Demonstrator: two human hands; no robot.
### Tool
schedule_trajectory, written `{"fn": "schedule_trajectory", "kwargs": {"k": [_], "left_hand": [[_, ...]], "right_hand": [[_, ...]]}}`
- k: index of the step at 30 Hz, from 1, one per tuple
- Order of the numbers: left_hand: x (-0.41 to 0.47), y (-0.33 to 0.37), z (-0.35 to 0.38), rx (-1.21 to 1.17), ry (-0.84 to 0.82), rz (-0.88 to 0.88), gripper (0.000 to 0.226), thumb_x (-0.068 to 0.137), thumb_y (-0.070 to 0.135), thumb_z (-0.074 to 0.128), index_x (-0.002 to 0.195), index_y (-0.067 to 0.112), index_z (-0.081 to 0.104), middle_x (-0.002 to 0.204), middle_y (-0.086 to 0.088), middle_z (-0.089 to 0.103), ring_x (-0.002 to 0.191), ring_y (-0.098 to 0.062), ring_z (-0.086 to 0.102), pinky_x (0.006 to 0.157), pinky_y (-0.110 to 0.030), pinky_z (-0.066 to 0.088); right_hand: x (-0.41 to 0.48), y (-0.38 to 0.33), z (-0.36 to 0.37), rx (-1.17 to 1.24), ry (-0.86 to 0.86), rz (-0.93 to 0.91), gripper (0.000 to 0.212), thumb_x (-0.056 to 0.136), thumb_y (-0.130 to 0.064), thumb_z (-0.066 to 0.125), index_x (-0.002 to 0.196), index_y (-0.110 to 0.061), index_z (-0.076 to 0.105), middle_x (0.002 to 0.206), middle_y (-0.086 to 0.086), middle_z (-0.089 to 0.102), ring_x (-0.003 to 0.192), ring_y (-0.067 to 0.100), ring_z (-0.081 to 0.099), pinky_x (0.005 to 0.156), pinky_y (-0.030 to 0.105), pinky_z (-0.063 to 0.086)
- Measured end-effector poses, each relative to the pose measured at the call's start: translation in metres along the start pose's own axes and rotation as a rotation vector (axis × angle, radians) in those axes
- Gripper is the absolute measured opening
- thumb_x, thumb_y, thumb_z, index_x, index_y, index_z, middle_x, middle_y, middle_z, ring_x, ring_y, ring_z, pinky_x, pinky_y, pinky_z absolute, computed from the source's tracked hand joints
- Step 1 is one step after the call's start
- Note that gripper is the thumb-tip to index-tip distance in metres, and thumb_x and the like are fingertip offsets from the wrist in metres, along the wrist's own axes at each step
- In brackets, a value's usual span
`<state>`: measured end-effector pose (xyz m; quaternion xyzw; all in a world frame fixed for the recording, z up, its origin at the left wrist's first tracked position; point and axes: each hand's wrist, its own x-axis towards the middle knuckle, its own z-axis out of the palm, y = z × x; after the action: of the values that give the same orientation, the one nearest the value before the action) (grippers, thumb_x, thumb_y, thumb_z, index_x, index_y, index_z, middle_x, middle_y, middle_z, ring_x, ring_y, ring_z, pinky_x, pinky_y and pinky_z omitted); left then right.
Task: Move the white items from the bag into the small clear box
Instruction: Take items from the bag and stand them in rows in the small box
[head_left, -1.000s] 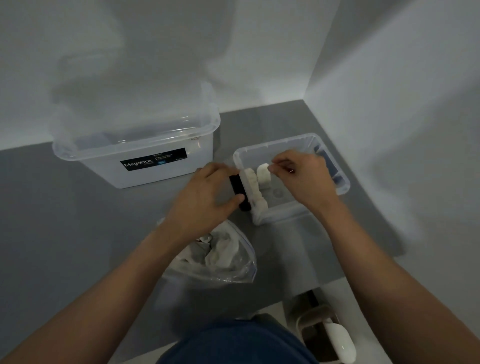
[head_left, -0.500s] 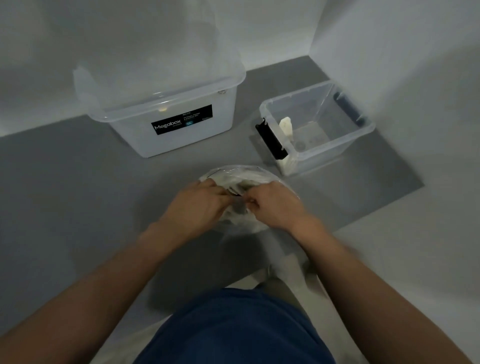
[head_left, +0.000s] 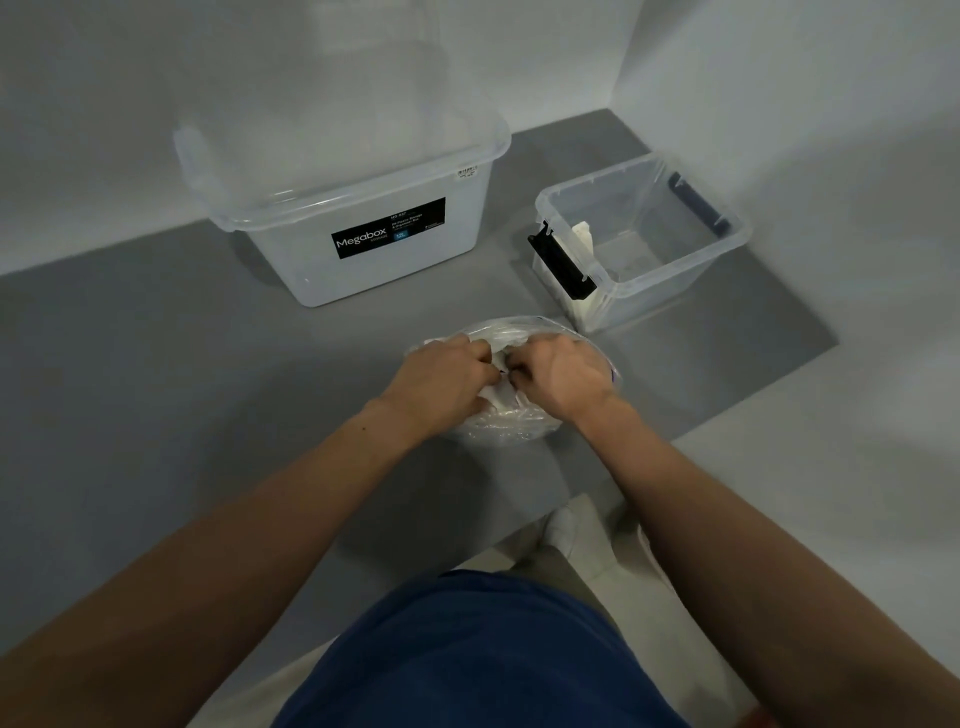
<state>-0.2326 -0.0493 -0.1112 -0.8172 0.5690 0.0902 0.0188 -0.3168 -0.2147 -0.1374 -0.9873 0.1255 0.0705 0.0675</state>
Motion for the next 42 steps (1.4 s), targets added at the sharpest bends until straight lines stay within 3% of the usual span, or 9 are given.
{"fn": "schedule_trajectory", "kwargs": {"k": [6,8,12,19,23,27,32,38,42], "left_hand": [[-0.006,0.004,0.002,-0.002,0.104,0.014,0.035,0.091,0.026,0.062,0.126,0.024,0.064,0.118,0.002,0.063,0.108,-0.024,0.056,0.084,-0.037,0.048],[-0.006,0.005,0.004,-0.01,0.117,0.013,0.036,0.092,0.025,0.06,0.128,0.026,0.064,0.115,0.001,0.064,0.107,-0.025,0.057,0.085,-0.037,0.047],[-0.008,0.006,0.006,-0.038,0.155,-0.03,0.028,0.098,0.032,0.05,0.112,0.027,0.074,0.109,0.0,0.069,0.106,-0.026,0.059,0.083,-0.036,0.047],[-0.012,0.0,0.006,-0.076,0.147,-0.06,0.021,0.096,0.025,0.055,0.101,0.025,0.074,0.099,0.001,0.074,0.096,-0.028,0.064,0.077,-0.04,0.055],[-0.012,0.002,0.006,-0.069,0.133,-0.097,0.021,0.094,0.021,0.055,0.105,0.026,0.072,0.101,0.003,0.074,0.099,-0.026,0.063,0.073,-0.035,0.053],[-0.013,0.004,0.006,-0.096,0.136,-0.096,0.034,0.096,0.026,0.054,0.127,0.034,0.063,0.109,0.005,0.069,0.105,-0.024,0.06,0.071,-0.03,0.037],[-0.016,0.002,0.006,-0.105,0.115,-0.101,0.031,0.1,0.029,0.048,0.122,0.036,0.069,0.116,0.006,0.069,0.108,-0.023,0.06,0.083,-0.035,0.049],[-0.019,-0.006,0.008,-0.285,0.174,-0.139,0.028,0.102,0.029,0.05,0.12,0.029,0.071,0.109,0.002,0.073,0.105,-0.023,0.062,0.079,-0.037,0.052],[-0.028,-0.014,0.005,-0.548,0.27,-0.181,0.023,0.1,0.025,0.061,0.117,0.024,0.075,0.101,0.001,0.076,0.091,-0.018,0.068,0.077,-0.025,0.045]], "right_hand": [[-0.002,-0.004,0.0,0.041,0.039,-0.031,0.024,0.096,-0.029,0.052,0.112,-0.026,0.069,0.112,-0.001,0.07,0.098,0.026,0.067,0.075,0.034,0.049],[-0.001,-0.004,-0.001,0.049,0.031,-0.068,0.023,0.097,-0.028,0.051,0.111,-0.024,0.069,0.112,0.0,0.07,0.098,0.026,0.067,0.078,0.037,0.053],[-0.002,-0.003,0.002,0.063,-0.004,-0.084,0.026,0.099,-0.03,0.049,0.112,-0.024,0.071,0.113,-0.001,0.069,0.098,0.026,0.067,0.08,0.041,0.056],[-0.007,-0.003,0.004,0.099,0.074,-0.101,0.025,0.096,-0.024,0.051,0.111,-0.019,0.071,0.111,0.002,0.072,0.099,0.025,0.067,0.082,0.038,0.054],[-0.003,-0.005,-0.005,0.103,-0.03,-0.093,0.025,0.091,-0.024,0.054,0.114,-0.02,0.066,0.11,0.003,0.071,0.098,0.027,0.067,0.081,0.042,0.055],[0.0,-0.008,-0.012,0.099,-0.066,-0.081,0.025,0.093,-0.027,0.054,0.114,-0.024,0.067,0.111,0.0,0.071,0.099,0.025,0.067,0.078,0.037,0.054],[0.0,-0.012,-0.007,0.075,0.001,-0.062,0.023,0.096,-0.026,0.048,0.107,-0.025,0.068,0.099,0.002,0.073,0.086,0.026,0.069,0.071,0.041,0.057],[-0.017,-0.018,-0.024,0.1,0.112,-0.084,0.029,0.097,-0.029,0.046,0.113,-0.019,0.068,0.105,0.005,0.073,0.094,0.03,0.067,0.078,0.04,0.053],[-0.028,-0.01,-0.04,0.151,0.184,-0.104,0.029,0.096,-0.022,0.048,0.115,-0.016,0.069,0.108,0.005,0.071,0.099,0.032,0.067,0.082,0.042,0.054]]}}
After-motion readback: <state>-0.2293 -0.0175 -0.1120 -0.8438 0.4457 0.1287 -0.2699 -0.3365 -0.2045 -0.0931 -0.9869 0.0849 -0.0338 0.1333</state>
